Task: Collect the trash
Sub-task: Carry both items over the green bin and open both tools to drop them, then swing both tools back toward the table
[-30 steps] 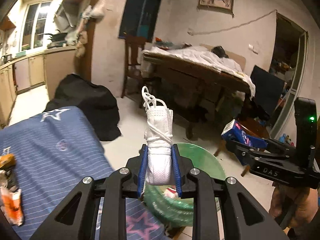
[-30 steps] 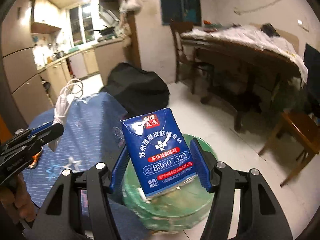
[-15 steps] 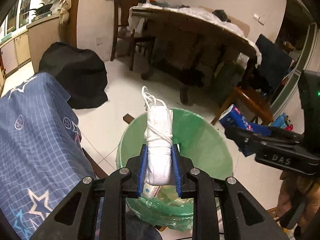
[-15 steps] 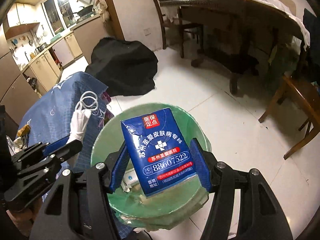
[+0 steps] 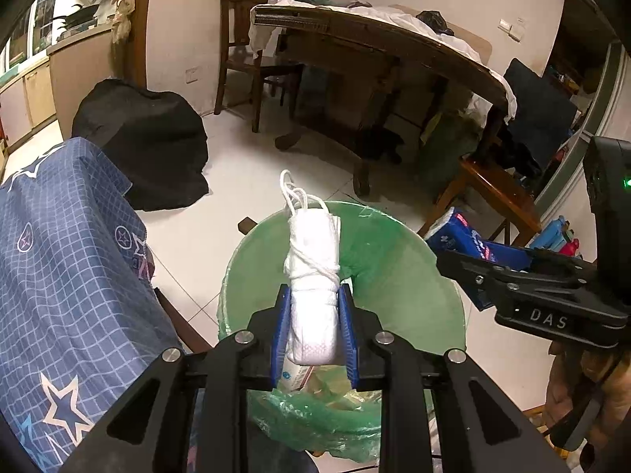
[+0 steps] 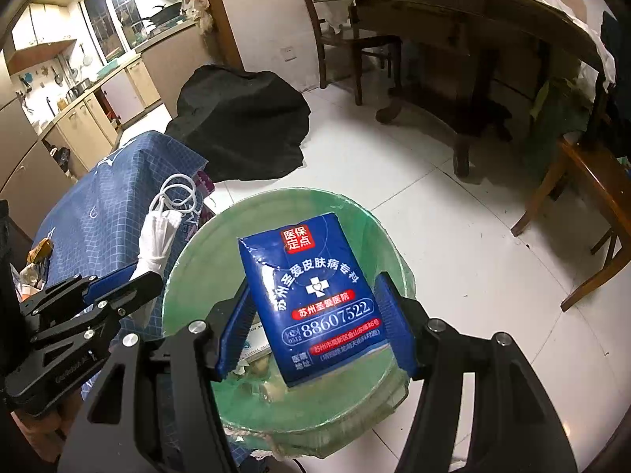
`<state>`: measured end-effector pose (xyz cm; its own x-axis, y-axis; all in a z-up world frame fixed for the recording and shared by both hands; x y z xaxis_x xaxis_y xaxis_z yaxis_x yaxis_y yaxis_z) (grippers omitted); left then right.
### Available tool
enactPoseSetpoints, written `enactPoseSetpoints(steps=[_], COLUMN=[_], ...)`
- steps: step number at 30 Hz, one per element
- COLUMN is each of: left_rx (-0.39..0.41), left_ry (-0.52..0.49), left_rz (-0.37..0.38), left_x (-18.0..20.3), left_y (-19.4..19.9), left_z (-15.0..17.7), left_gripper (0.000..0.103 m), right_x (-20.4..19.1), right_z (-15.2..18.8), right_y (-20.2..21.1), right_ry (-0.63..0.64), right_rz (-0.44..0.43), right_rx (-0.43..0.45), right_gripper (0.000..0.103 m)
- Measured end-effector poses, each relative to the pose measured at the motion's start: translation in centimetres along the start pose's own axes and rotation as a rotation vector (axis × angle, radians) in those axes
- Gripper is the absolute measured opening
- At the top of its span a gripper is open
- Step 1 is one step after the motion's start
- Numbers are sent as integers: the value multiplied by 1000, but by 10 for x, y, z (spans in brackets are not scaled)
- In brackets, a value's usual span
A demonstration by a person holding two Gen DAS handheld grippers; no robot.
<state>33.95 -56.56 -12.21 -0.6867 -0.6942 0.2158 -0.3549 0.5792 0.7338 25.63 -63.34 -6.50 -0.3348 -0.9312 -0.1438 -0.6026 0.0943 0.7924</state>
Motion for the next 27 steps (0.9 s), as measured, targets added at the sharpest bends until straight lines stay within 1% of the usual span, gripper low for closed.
enactPoseSetpoints(steps=[3, 4, 5, 6, 7, 8, 11, 17, 19, 22, 24, 26, 27], left_rx=[0, 0, 1, 2, 4, 8, 7, 7, 13, 33, 47, 70, 80], left_ry=[5, 8, 10, 13, 17, 18, 25, 27, 26, 26, 32, 33, 33], left_rz=[-7, -12, -16, -18, -19, -26, -31, -29, -26, -20, -14, -14, -19], left_x=[-1, -2, -3, -5, -7, -8, -11, -15, -14, -17, -20, -28, -34], left_y=[0, 0, 0, 1, 2, 2, 4, 12, 17, 34, 48, 69, 81], left_z=[-1, -1, -1, -1, -1, 0, 1, 5, 6, 10, 13, 20, 26], left_gripper=[28, 36, 43, 47, 52, 54, 57, 58, 58, 59, 61, 64, 65], right_x=[1, 1, 3, 3, 3, 5, 6, 3, -3, -16, -30, -48, -58], right_z=[0, 0, 1, 1, 1, 0, 0, 2, 3, 4, 6, 12, 16], right_y=[-1, -1, -1, 0, 0, 1, 3, 12, 20, 36, 49, 66, 74], right_ry=[-3, -5, -8, -10, -14, -19, -26, -28, -20, 12, 31, 54, 64], right_rz=[-4, -9, -8, -6, -8, -10, -10, -16, -19, -25, -41, -68, -81], right_rx=[0, -1, 2, 6, 10, 13, 24, 44, 64, 106, 148, 202, 234], right_gripper=[61, 62, 66, 69, 70, 70, 72, 72, 72, 75, 78, 81, 85])
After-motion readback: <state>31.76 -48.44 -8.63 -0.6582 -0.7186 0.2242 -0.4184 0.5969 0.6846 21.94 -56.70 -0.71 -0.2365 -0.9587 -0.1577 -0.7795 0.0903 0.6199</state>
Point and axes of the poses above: each gripper's, at about its wrist camera, not at the fingertips, and y roughly against the way its jaws point, x to its right, z to its underside, the point moved 7 cm from there along -y, roughly the way its jaws point, and after that the axes turned 2 degrees about y, right-handed, at the moved point
